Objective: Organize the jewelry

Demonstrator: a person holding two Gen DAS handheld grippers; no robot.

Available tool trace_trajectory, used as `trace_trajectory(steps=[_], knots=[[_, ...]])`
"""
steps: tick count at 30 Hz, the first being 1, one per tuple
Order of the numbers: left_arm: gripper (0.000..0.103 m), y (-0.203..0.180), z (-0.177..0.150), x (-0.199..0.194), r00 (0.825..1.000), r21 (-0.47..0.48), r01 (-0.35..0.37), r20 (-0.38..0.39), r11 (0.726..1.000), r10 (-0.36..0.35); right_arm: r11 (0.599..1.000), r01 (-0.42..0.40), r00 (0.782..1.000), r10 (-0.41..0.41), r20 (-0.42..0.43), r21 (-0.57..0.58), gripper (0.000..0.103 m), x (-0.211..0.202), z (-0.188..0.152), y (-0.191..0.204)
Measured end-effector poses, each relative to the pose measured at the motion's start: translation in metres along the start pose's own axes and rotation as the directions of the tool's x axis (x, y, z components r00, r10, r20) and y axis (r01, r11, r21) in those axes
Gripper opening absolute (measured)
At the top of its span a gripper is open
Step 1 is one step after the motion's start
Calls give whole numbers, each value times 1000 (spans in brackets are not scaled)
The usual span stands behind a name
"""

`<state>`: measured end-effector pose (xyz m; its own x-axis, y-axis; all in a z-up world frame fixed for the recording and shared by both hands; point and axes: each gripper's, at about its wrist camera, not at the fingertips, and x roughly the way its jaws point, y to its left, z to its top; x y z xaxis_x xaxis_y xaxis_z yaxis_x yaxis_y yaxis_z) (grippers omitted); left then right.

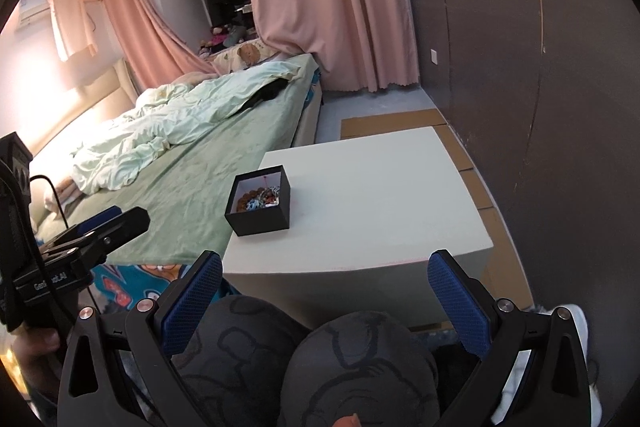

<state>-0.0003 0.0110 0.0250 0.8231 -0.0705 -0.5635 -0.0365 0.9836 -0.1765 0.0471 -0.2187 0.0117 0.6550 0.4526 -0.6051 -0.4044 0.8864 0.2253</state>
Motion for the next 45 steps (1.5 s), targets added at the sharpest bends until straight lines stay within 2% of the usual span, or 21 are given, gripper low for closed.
trace_trajectory(steps=[6,18,23,35,45], knots=[[102,-9,3,-1,999,41,-40,-2,998,40,1000,-5,1000,5,-5,28,103,7,-4,-14],[102,-11,1,1,998,29,-59,7,998,59,1000,4,1000,-4,1,25,103,17,-4,-21],[102,-9,0,-3,998,17,-60,14,998,60,999,37,999,-37,20,25,103,17,-2,-22],[102,-6,0,-10,995,2,-95,26,995,95,1000,17,1000,-18,23,25,103,14,-5,-20],[102,-10,0,-11,995,17,-94,31,995,94,999,22,999,-23,29,35,103,10,-4,-25]])
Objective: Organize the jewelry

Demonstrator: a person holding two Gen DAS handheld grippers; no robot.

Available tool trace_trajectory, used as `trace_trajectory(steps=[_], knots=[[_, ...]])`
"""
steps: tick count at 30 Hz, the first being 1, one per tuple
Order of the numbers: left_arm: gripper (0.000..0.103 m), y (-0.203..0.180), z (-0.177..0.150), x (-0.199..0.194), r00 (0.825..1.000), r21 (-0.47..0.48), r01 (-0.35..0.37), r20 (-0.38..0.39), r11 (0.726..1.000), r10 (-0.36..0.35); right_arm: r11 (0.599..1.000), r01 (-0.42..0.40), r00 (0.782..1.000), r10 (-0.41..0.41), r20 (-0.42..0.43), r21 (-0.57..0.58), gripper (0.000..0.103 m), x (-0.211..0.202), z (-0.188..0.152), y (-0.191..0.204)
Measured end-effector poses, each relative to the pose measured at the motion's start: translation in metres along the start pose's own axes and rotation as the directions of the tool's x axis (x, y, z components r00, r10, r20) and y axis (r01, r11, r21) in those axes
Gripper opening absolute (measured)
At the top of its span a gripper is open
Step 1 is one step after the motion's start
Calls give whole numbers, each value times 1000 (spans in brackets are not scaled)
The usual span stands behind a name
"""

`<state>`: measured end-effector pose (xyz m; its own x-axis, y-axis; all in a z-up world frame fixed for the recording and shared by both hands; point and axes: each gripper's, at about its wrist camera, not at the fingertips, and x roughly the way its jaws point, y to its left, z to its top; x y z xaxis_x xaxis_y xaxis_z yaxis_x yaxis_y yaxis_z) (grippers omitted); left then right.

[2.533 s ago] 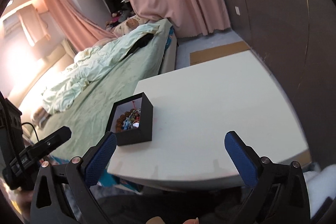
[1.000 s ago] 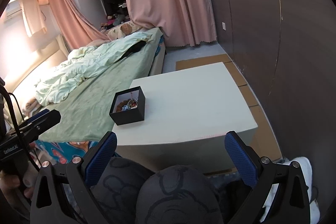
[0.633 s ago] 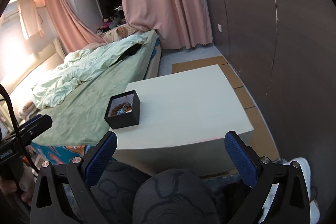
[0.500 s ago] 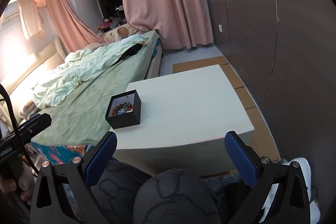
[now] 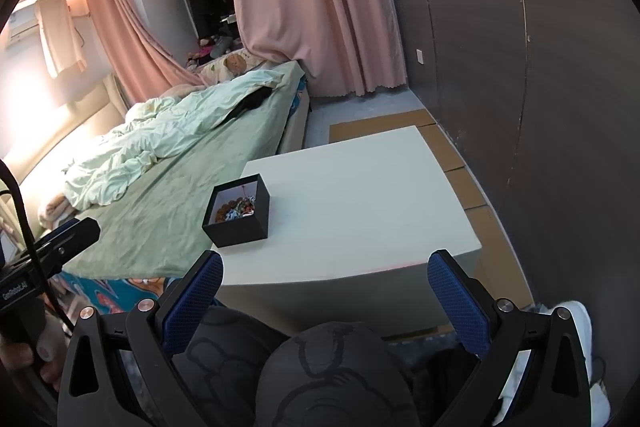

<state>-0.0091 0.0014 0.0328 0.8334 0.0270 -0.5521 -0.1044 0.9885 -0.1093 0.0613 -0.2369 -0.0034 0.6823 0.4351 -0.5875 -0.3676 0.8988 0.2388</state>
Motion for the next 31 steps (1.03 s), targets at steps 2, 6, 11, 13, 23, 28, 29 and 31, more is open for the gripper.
trace_trajectory(steps=[2,6,11,13,23,28,29,31], knots=[[102,0,0,-1,1000,3,1,2,1000,-1,1000,-2,1000,2,1,1,103,-1,0,0],[103,-1,0,-1,1000,2,-3,3,1000,3,1000,-1,1000,1,7,-2,103,-1,0,-1],[102,0,0,-1,1000,-5,-2,3,1000,2,1000,2,1000,-2,10,2,103,-5,0,-1],[103,0,0,-1,1000,-3,-2,4,1000,2,1000,1,1000,-1,15,5,103,-8,1,-3],[103,-2,-2,-6,1000,16,0,11,1000,0,1000,-4,1000,4,16,-3,103,-16,0,1],[103,-3,-2,-12,1000,20,2,22,1000,-3,1000,-10,1000,10,27,-7,103,-22,0,5],[102,-3,-3,-12,1000,21,3,23,1000,-3,1000,-9,1000,9,28,-8,103,-23,0,6],[102,-4,-3,-13,1000,25,1,22,1000,-1,1000,-9,1000,9,26,-8,103,-23,-1,6]])
